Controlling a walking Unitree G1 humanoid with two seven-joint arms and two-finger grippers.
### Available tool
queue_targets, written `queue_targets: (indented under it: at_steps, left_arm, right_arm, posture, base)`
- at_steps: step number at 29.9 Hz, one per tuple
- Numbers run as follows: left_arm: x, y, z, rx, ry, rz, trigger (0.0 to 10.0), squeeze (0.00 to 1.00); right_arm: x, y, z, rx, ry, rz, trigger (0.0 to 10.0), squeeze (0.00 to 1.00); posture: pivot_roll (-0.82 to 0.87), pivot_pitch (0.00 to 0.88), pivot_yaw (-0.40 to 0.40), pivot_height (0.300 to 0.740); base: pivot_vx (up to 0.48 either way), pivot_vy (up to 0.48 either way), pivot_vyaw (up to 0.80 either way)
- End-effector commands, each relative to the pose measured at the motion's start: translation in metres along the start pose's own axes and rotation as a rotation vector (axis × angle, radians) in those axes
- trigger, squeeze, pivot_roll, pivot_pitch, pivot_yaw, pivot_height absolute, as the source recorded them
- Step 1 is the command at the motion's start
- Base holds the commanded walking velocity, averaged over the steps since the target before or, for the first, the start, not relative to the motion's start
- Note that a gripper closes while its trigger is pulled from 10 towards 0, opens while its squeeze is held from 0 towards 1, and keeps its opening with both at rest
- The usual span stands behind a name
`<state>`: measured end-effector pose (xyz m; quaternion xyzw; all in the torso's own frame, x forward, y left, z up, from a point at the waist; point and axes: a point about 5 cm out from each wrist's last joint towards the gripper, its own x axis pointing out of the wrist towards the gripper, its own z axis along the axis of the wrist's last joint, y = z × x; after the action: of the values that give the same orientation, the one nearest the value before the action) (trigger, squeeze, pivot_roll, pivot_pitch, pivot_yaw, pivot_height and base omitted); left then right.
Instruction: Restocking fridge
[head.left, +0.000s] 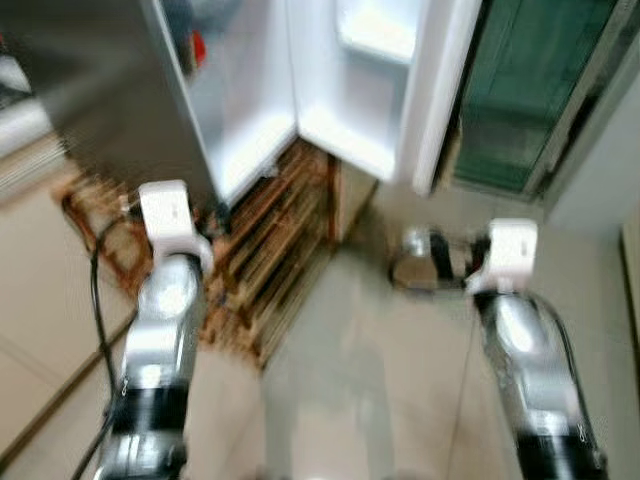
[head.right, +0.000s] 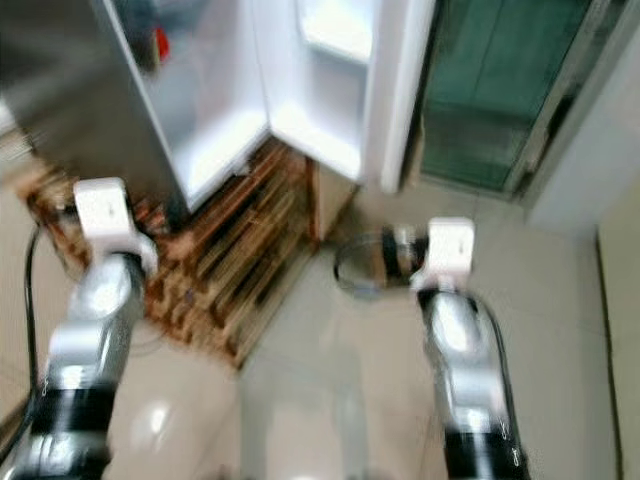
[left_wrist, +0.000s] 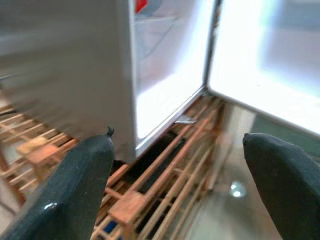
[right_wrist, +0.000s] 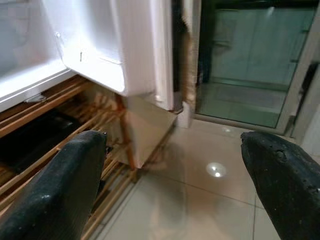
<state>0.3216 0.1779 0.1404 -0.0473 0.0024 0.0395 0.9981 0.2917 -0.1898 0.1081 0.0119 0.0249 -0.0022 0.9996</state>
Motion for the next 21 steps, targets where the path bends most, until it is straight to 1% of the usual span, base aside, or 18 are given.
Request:
queue_targets:
  at_steps: [1,4,10,16,21]
  left_arm:
    - [-0.003,0.001,0.009,-0.010,-0.050,-0.019,10.0,0.00]
    - [-0.003,0.003,0.009,-0.002,-0.052,-0.008,10.0,0.00]
    - [-0.003,0.011,0.006,-0.014,-0.040,0.036,10.0,0.00]
    - [-0.003,0.011,0.005,-0.029,-0.032,0.058,10.0,0.00]
    - [-0.002,0.009,0.004,-0.017,-0.025,0.049,10.0,0.00]
  right_arm:
    - [-0.001,0.009,-0.001,0.008,-0.006,0.031,10.0,0.00]
    - [-0.001,0.013,-0.001,0.010,-0.008,0.049,10.0,0.00]
    - [-0.001,0.017,0.000,0.013,-0.012,0.075,10.0,0.00]
    - [0.000,0.018,0.000,0.023,-0.016,0.081,10.0,0.00]
    - [-0.001,0.018,0.001,0.027,-0.021,0.088,10.0,0.00]
  posture:
    - [-0.05,0.000,0.063,0.740]
    - [-0.04,0.000,0.063,0.740]
    - [-0.04,0.000,0.060,0.740]
    - [-0.04,0.000,0.058,0.740]
    - [-0.04,0.000,0.060,0.740]
  base:
    - [0.277,0.000,0.67]
    - [0.398,0.000,0.63]
    - [0.463,0.000,0.53]
    - [0.467,0.000,0.46]
    - [0.472,0.000,0.43]
